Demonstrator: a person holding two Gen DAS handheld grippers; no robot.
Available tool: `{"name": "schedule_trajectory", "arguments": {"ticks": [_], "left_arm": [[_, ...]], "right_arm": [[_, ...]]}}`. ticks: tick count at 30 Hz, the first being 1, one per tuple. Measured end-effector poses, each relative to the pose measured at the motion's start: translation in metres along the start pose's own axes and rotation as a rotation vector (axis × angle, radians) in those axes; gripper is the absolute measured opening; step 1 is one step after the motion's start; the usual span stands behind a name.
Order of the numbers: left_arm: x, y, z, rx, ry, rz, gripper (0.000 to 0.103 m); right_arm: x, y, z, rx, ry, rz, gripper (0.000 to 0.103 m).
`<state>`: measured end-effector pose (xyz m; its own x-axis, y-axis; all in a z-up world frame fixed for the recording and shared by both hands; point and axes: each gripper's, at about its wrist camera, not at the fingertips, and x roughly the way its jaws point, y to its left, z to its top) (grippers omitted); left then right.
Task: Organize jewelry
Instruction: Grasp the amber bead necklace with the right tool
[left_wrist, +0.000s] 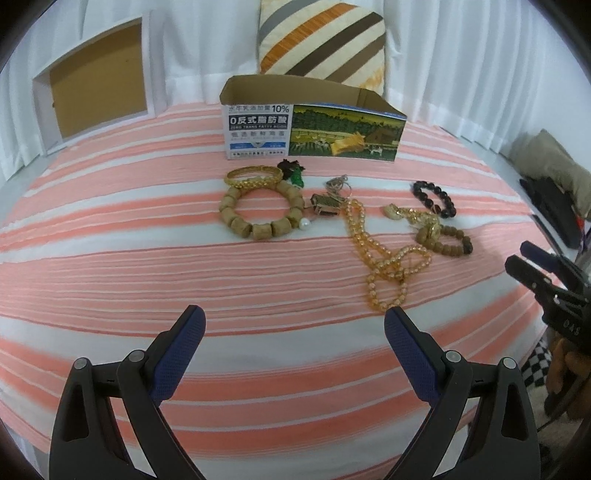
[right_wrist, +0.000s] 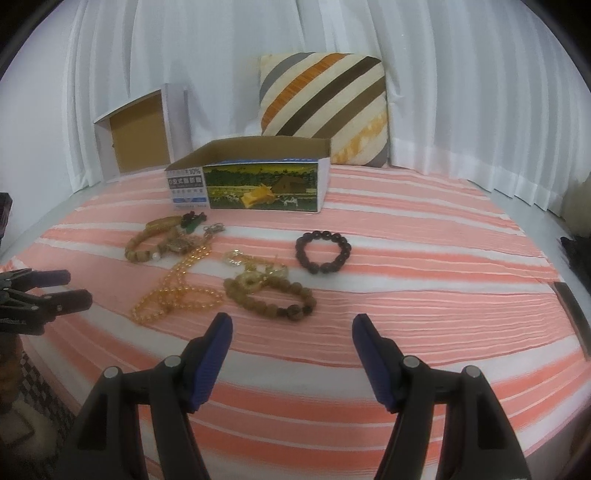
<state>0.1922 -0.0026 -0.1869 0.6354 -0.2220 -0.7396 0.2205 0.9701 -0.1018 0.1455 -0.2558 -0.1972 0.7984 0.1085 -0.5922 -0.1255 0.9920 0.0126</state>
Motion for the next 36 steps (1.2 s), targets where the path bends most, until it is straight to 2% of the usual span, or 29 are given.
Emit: {"name": "schedule_trajectory", "arguments": {"ticks": [4,10,13,16,19,23,28,29,31,32,36], "left_arm": [[0.001,0.006,-0.001,-0.023,0.005,0.011,0.098],[0.002,0.022,-0.002,-0.064,0.004,0.032,0.098],[0.002,0.027,-0.002,-0.071,0.006,0.043,0.098],[0.001,0.032,-0.002,-0.08,0.004,0.049,0.098],[0.0,0.036,-0.001,-0.085,-0.001,0.062,0.098],[-0.001,0.043,-0.002,-0.099,-0.001,0.075,0.098],[-0.001,0.049,-0.003,-0.119,-0.001,0.083,0.098],[0.0,0.05,-0.003,-0.122,0.001,0.083,0.098],[0.002,0.05,-0.002,-0.126,0.006,0.082,0.098],[0.004,0.05,-0.002,-0.128,0.009,0.08,0.098],[0.008,0.05,-0.001,-0.137,0.022,0.071,0.098]], "right_arm": [[0.003,0.011,0.0,-0.018,0.017,0.032,0.069],[0.013,0.043,0.009,-0.065,0.047,0.146,0.069],[0.031,0.059,0.019,-0.055,0.089,0.216,0.069],[0.05,0.072,0.029,-0.041,0.129,0.248,0.069],[0.071,0.089,0.039,-0.08,0.154,0.242,0.069],[0.102,0.105,0.041,-0.126,0.237,0.218,0.069],[0.099,0.116,0.036,-0.221,0.226,0.153,0.068],[0.096,0.116,0.034,-0.24,0.218,0.138,0.06],[0.09,0.112,0.027,-0.243,0.22,0.156,0.029],[0.086,0.108,0.024,-0.226,0.214,0.162,0.022],[0.071,0.093,0.014,-0.169,0.185,0.181,0.015]]}}
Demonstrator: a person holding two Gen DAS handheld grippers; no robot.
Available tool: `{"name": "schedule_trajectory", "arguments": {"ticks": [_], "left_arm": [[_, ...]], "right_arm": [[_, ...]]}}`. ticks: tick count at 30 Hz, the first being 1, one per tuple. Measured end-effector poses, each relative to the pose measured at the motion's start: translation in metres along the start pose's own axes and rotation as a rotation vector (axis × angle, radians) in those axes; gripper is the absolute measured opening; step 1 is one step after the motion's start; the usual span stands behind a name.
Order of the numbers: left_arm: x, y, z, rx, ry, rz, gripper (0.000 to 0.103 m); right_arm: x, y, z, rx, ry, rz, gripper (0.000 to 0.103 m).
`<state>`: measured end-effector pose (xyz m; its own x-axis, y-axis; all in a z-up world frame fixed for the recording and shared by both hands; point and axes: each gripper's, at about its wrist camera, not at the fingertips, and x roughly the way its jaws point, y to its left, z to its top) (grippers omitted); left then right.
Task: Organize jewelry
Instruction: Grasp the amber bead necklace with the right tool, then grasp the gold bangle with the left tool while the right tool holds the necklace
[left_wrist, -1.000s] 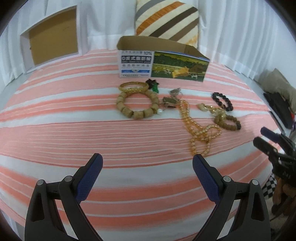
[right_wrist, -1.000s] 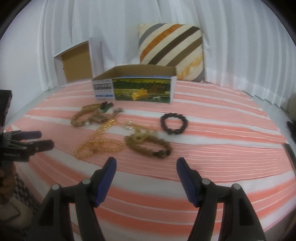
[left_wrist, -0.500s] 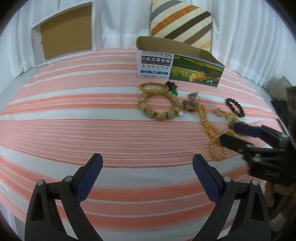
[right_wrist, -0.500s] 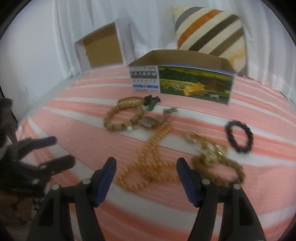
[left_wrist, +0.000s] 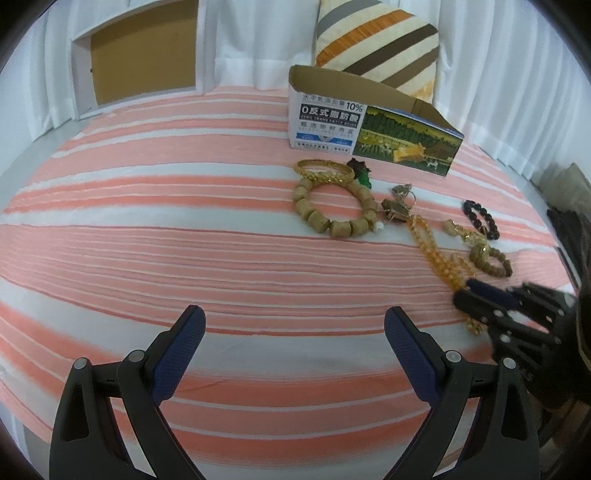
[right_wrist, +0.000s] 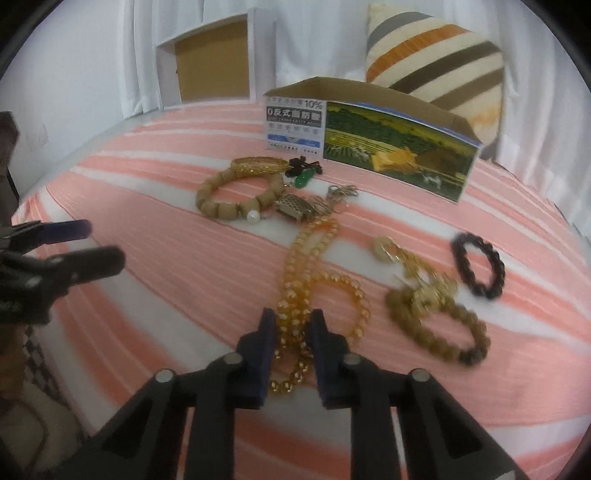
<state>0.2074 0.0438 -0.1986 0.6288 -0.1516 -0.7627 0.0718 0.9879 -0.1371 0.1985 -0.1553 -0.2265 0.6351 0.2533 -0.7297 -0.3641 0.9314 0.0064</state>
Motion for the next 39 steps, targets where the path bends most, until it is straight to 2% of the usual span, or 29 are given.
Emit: {"name": "schedule_trajectory", "arguments": {"ticks": [9,16,20,24,29,31,34,37,38,39], "left_arm": [[0.004,-0.008,0.007,0.025,0.008,-0.005,0.098],[0.018,-0.012,0.055,0.058,0.008,-0.083,0.098],[0.046,-0.015,0.085,0.049,0.062,-0.149,0.098],[0.082,-0.017,0.109,0.022,0.117,-0.17,0.098],[0.119,-0.024,0.124,0.035,0.166,-0.132,0.098],[0.124,-0.03,0.126,0.064,0.153,-0.098,0.098],[0.129,-0.033,0.13,0.075,0.148,-0.092,0.098],[0.131,-0.038,0.129,0.105,0.137,-0.082,0.092],[0.13,-0.039,0.129,0.119,0.13,-0.075,0.081],[0.129,-0.04,0.129,0.139,0.12,-0.062,0.075]], "right_arm": [[-0.021,-0.018,-0.02,0.058,-0.029,0.002,0.015],[-0.017,-0.022,-0.022,0.059,-0.029,0.001,0.015],[-0.016,-0.02,-0.022,0.05,-0.029,-0.005,0.015],[-0.015,-0.019,-0.022,0.041,-0.031,-0.01,0.015],[-0.016,-0.018,-0.022,0.04,-0.035,-0.011,0.015],[-0.016,-0.018,-0.022,0.04,-0.038,-0.009,0.015],[-0.015,-0.018,-0.022,0.044,-0.041,-0.005,0.015],[-0.015,-0.019,-0.023,0.048,-0.044,-0.003,0.015],[-0.015,-0.018,-0.023,0.047,-0.044,-0.004,0.015],[-0.015,-0.018,-0.022,0.047,-0.045,-0.004,0.015]]}}
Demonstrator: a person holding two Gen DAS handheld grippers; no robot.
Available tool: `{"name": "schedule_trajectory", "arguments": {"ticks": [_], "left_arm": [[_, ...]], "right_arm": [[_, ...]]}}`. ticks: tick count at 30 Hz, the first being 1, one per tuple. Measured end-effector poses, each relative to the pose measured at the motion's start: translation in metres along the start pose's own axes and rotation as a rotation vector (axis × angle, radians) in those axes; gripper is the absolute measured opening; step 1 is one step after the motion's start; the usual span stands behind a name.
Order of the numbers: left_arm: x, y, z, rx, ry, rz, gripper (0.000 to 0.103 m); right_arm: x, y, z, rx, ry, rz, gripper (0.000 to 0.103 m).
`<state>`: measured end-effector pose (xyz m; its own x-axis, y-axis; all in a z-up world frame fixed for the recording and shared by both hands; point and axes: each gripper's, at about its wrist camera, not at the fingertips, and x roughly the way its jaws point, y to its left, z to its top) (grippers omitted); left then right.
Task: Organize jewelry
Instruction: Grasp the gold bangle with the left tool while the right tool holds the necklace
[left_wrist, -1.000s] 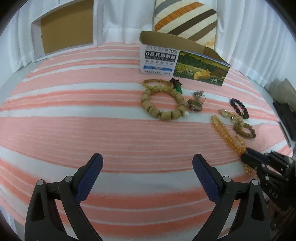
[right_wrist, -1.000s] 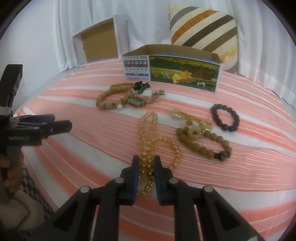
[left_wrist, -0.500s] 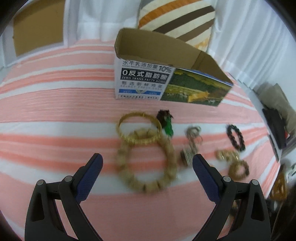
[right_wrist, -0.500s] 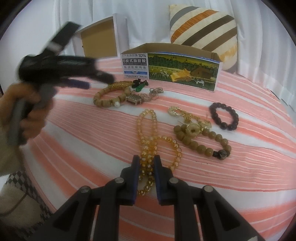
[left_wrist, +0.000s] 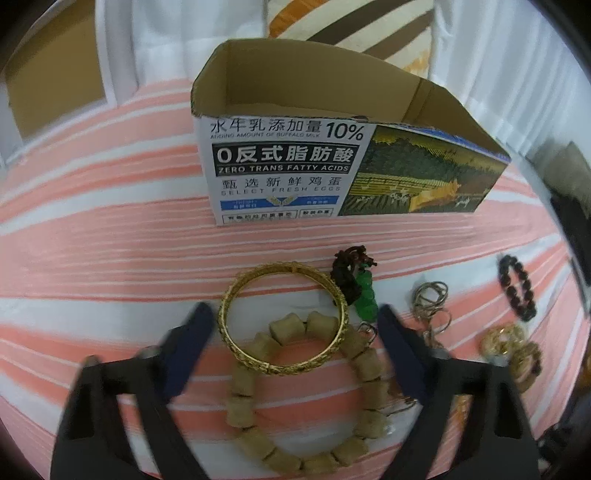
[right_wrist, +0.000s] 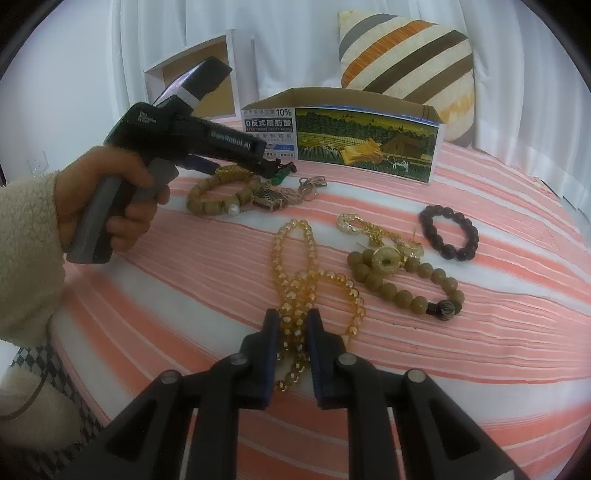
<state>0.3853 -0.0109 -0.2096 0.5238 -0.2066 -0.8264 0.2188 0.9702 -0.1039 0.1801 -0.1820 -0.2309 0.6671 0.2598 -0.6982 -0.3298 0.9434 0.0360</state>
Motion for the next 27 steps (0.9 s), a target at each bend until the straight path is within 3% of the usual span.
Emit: {"name": "schedule_trajectory", "arguments": {"ticks": [1,3,12,20,27], "left_arm": [[-0.001,0.0,0.0,0.004,-0.006,-0.006,0.07],[-0.006,0.005,-0.001,-0.02,-0.021,-0.037,0.07],[-0.044,0.015,-0.011,-0.028,-0.102,-0.021,0.07],[-0.089,0.01,-0.068,-0.069,-0.091,-0.026,0.07],[-0.098,-0.007,-0.125,-0.046,-0.059,0.016,0.07]], "right_arm": [[0.0,0.0,0.0,0.0,0.0,0.0,0.015],[0.0,0.0,0.0,0.001,0.0,0.001,0.015],[0.0,-0.004,0.0,0.026,0.002,0.022,0.015],[0.0,-0.005,-0.001,0.039,-0.01,0.032,0.015],[0.0,-0.009,0.001,0.07,-0.003,0.043,0.015]]}}
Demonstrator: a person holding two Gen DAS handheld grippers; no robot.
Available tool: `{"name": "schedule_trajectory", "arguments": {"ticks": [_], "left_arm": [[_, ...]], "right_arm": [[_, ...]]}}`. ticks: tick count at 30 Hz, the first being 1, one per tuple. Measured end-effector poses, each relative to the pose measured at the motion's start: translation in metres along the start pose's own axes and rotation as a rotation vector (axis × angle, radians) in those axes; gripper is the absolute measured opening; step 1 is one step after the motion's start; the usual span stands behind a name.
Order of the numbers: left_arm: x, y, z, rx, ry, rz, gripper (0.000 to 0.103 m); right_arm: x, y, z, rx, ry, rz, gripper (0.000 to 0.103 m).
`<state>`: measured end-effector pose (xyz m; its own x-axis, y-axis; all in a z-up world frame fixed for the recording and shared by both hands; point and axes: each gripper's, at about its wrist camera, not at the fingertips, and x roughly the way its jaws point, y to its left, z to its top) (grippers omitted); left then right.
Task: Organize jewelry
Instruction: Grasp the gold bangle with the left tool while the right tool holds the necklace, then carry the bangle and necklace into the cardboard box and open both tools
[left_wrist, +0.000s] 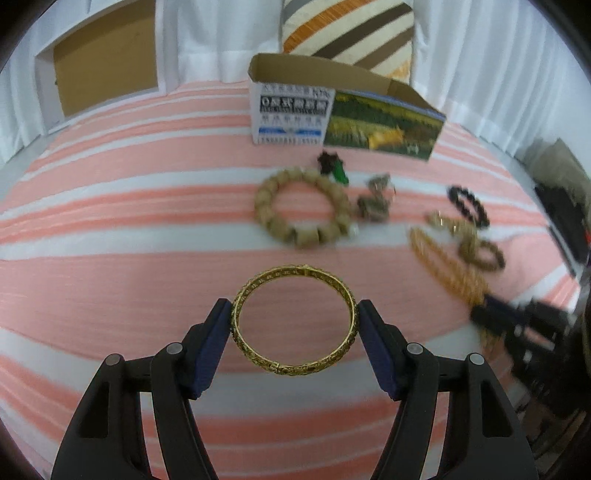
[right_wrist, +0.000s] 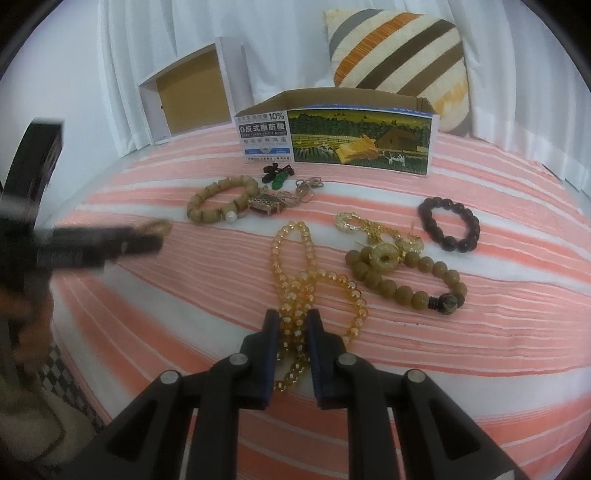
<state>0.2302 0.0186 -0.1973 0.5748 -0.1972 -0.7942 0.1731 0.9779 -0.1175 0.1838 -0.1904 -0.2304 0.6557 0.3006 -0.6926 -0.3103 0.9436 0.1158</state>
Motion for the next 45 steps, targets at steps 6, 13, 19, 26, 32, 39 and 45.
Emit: {"name": "schedule_trajectory", "arguments": {"ticks": [6,13,19,26,32,39,45], "left_arm": [[0.004,-0.007,-0.009,0.027,-0.024,0.029,0.07],[0.004,-0.009,-0.014,0.039,-0.045,0.053,0.071],[0.005,-0.012,-0.017,0.063,-0.063,0.071,0.07],[-0.004,-0.01,-0.007,0.035,-0.071,0.046,0.07],[-0.022,-0.011,0.006,0.016,-0.086,0.035,0.07],[-0.042,-0.008,0.022,-0.016,-0.089,0.017,0.07],[-0.06,-0.007,0.039,-0.022,-0.095,0.007,0.07]], "right_arm": [[0.002,0.003,0.002,-0.02,0.01,-0.016,0.016],[0.007,0.013,0.0,-0.049,-0.001,-0.035,0.065],[0.008,0.011,0.004,-0.062,0.01,-0.109,0.018],[-0.004,0.012,0.014,-0.041,0.0,-0.066,0.014],[-0.023,0.01,0.032,-0.01,-0.051,-0.03,0.014],[-0.051,0.005,0.059,0.014,-0.099,0.008,0.014],[-0.073,-0.002,0.086,0.031,-0.129,0.044,0.014]]}}
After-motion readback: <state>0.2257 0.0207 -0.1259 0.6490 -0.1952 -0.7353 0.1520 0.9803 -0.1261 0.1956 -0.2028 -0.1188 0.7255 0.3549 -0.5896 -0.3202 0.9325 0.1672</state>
